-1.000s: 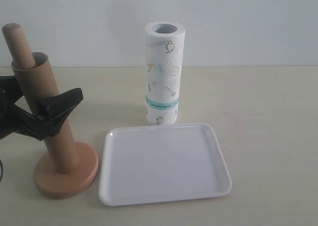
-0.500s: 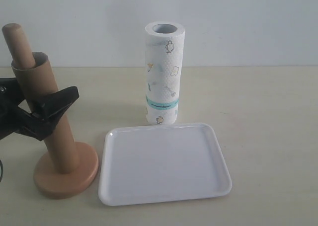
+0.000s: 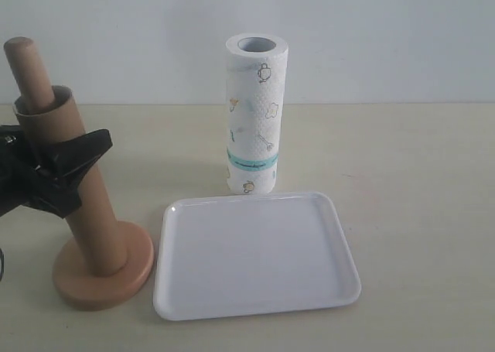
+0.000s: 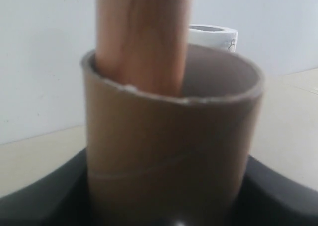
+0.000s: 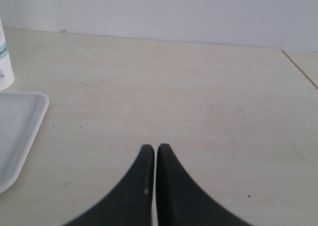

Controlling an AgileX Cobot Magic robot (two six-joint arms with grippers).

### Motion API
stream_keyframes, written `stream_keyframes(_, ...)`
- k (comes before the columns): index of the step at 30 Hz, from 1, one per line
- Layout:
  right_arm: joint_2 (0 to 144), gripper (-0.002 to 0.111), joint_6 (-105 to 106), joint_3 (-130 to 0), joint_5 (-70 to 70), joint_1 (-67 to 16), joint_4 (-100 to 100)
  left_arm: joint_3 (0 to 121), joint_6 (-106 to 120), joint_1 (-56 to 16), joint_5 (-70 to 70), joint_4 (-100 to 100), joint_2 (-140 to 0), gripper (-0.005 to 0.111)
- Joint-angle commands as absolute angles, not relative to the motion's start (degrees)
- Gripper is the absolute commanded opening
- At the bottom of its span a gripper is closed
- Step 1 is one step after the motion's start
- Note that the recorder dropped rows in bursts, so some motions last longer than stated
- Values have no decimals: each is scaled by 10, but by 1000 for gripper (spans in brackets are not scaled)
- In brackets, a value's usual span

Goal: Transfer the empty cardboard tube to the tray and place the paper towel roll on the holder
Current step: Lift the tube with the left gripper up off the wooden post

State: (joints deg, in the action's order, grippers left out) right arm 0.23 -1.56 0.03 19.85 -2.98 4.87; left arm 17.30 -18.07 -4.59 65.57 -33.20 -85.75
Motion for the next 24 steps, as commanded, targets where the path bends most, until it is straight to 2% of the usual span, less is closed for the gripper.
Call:
stream_keyframes(1, 0, 1, -13, 0, 191, -28, 48, 186, -183, -49, 664, -322, -840, 4)
stream_keyframes(6, 0, 1, -13, 0, 191, -28, 48, 208, -202, -49, 640, -328, -794, 4)
stream_keyframes(12, 0, 1, -13, 0, 191, -28, 48, 242, -294, -49, 524, -349, -715, 4)
stream_keyframes(16, 0, 1, -13, 0, 191, -28, 48, 279, -364, -49, 452, -389, -654, 4)
stream_keyframes(24, 0, 1, -13, 0, 191, -28, 48, 372, -493, -49, 395, -428, -577, 4)
